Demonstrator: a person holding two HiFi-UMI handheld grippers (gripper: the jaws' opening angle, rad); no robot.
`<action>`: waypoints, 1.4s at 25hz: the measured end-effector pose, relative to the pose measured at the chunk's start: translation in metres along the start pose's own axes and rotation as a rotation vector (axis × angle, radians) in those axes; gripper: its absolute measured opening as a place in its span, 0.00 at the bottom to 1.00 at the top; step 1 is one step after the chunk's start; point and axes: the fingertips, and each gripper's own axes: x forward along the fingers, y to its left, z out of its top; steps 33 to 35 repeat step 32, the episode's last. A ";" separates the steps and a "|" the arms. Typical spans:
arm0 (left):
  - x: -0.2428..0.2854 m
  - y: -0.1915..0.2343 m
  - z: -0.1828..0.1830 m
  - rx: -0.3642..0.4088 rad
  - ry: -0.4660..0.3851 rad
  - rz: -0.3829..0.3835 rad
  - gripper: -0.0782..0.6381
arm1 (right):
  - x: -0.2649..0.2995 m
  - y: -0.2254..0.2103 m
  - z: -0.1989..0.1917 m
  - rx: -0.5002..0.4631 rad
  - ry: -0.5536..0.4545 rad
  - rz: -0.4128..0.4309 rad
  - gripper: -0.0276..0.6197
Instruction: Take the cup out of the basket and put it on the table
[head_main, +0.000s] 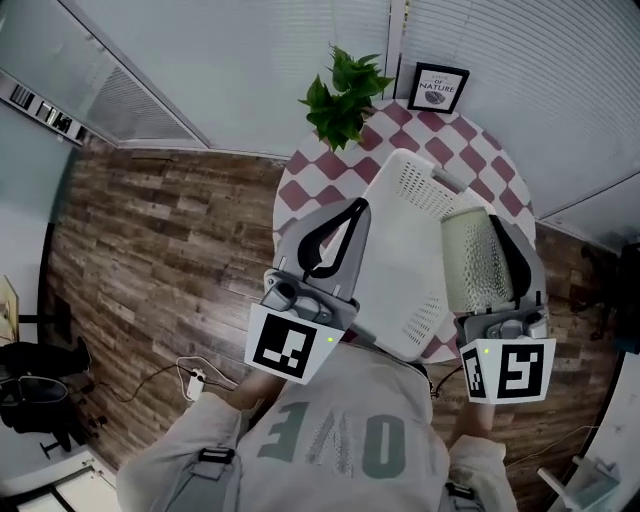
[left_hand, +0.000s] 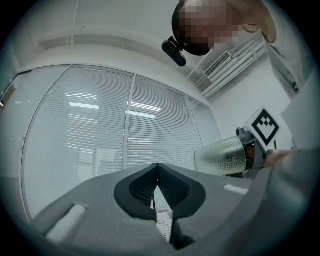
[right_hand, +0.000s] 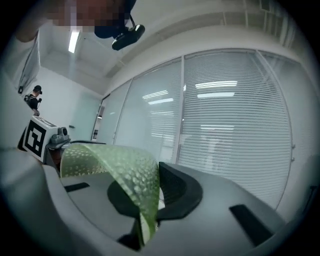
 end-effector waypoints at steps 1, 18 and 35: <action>0.001 -0.003 0.001 -0.001 -0.003 -0.005 0.12 | -0.007 -0.002 -0.002 0.020 -0.028 -0.038 0.08; 0.008 -0.024 -0.009 0.004 0.035 -0.029 0.12 | -0.034 0.003 -0.034 0.154 -0.077 -0.165 0.08; 0.009 -0.022 -0.013 -0.002 0.041 -0.014 0.12 | -0.027 0.012 -0.029 0.147 -0.093 -0.133 0.08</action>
